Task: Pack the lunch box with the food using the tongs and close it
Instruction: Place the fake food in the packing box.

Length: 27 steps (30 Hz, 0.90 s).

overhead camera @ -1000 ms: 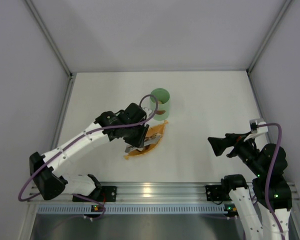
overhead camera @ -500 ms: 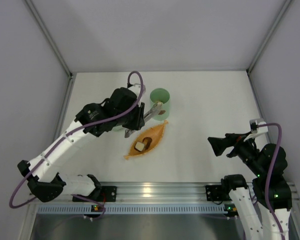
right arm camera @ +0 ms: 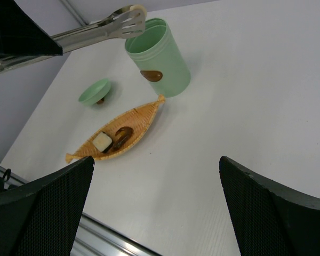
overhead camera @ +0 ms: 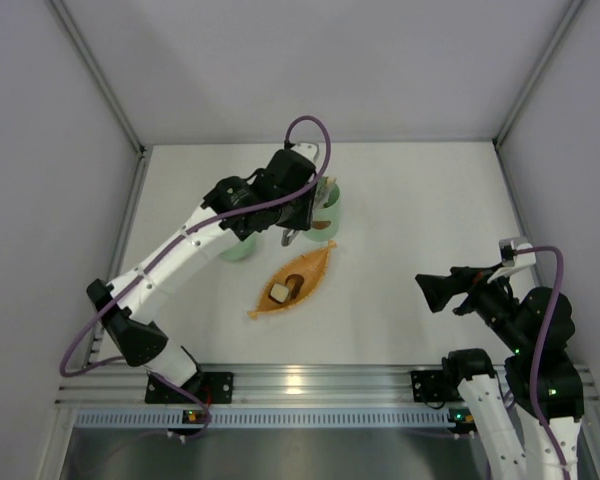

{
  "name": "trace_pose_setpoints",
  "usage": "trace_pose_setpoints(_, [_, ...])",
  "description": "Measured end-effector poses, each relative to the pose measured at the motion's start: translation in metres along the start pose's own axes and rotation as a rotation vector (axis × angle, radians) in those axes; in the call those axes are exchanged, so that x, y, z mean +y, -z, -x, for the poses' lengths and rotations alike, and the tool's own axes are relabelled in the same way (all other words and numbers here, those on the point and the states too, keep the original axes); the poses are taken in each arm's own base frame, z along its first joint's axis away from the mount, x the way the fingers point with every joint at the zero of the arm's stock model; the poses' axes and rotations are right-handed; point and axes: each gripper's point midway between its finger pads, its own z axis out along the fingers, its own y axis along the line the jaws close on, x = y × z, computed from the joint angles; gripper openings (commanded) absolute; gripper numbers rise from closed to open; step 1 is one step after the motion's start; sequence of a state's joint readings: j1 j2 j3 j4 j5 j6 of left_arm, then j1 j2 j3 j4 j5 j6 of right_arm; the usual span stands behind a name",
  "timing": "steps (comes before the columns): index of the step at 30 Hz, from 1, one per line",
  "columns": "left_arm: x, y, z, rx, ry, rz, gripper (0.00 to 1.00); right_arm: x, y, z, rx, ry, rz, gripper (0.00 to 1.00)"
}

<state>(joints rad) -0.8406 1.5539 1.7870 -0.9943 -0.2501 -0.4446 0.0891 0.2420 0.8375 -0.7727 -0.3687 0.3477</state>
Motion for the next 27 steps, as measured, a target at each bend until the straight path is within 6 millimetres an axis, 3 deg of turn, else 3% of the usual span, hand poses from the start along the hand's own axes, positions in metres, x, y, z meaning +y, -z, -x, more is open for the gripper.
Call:
trace_pose_setpoints(3, [0.001, -0.010, -0.004, 0.020, -0.005, 0.020, 0.33, 0.000, 0.000, 0.000, 0.000, 0.000, 0.000, 1.00])
trace_pose_setpoints(18, [0.008, -0.011, 0.000, 0.000, -0.002, 0.057, 0.35, 0.000, 0.000, 0.000, 0.000, 0.000, 0.000, 1.00])
trace_pose_setpoints(27, [0.012, -0.011, 0.001, -0.004, 0.002, 0.070, 0.43, 0.000, 0.000, 0.000, 0.000, 0.000, 0.000, 0.99])
